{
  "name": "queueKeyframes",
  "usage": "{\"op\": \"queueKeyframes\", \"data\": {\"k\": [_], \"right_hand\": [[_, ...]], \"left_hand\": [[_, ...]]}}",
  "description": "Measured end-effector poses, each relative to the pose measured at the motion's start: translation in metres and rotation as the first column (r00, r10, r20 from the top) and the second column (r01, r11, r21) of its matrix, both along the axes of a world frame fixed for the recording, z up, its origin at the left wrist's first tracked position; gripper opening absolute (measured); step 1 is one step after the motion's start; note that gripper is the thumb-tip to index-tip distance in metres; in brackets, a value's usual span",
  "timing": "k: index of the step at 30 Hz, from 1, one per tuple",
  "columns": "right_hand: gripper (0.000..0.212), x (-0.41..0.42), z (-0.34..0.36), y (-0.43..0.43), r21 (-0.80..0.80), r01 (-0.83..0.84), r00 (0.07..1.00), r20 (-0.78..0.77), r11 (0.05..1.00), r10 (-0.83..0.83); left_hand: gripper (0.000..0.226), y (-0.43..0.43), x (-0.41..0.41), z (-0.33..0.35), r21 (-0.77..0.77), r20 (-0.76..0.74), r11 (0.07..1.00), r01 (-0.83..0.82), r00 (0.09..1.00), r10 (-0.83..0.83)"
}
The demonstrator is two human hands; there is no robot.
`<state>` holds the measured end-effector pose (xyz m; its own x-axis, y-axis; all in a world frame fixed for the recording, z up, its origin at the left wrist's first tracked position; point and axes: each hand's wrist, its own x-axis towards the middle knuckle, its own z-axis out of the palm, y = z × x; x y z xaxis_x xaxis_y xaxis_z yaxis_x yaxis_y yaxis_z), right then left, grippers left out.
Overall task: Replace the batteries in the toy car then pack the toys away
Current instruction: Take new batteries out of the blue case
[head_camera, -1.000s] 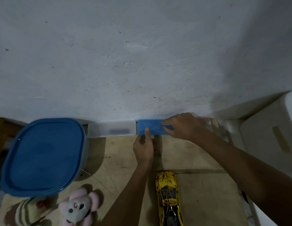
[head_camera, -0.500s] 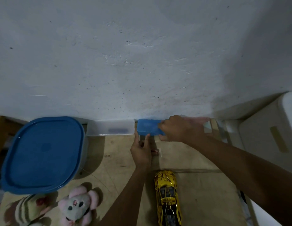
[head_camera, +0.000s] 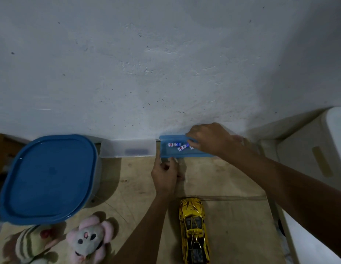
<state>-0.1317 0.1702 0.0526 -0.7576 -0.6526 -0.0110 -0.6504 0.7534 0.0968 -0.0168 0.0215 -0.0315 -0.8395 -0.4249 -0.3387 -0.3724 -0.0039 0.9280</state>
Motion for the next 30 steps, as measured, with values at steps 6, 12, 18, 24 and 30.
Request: {"op": "queueKeyframes", "data": {"k": [6,12,18,24,30], "right_hand": [[0.018,0.023,-0.009,-0.005,-0.309,0.302,0.942,-0.048,0.902,-0.331],[0.022,0.039,-0.042,-0.007,-0.365,0.38,0.899,0.361,0.85,-0.247],[0.055,0.051,-0.066,0.005,-0.063,0.234,0.904,0.382,0.97,-0.193],[0.059,0.049,-0.074,0.004,-0.136,0.273,0.915,0.342,0.952,-0.213],[0.045,0.042,-0.066,0.0,-0.09,0.21,0.901,0.404,0.974,-0.157]], "left_hand": [[0.037,-0.001,-0.007,-0.004,0.001,0.017,1.0,-0.024,1.0,0.024],[0.036,-0.012,-0.007,0.002,0.127,0.011,0.992,0.019,1.0,-0.02],[0.021,-0.016,-0.008,0.004,0.281,0.096,0.959,-0.025,0.995,-0.002],[0.02,-0.018,-0.009,0.01,0.34,0.099,0.94,-0.016,0.995,-0.018],[0.02,-0.019,-0.008,0.013,0.351,0.111,0.936,-0.021,0.994,-0.02]]}}
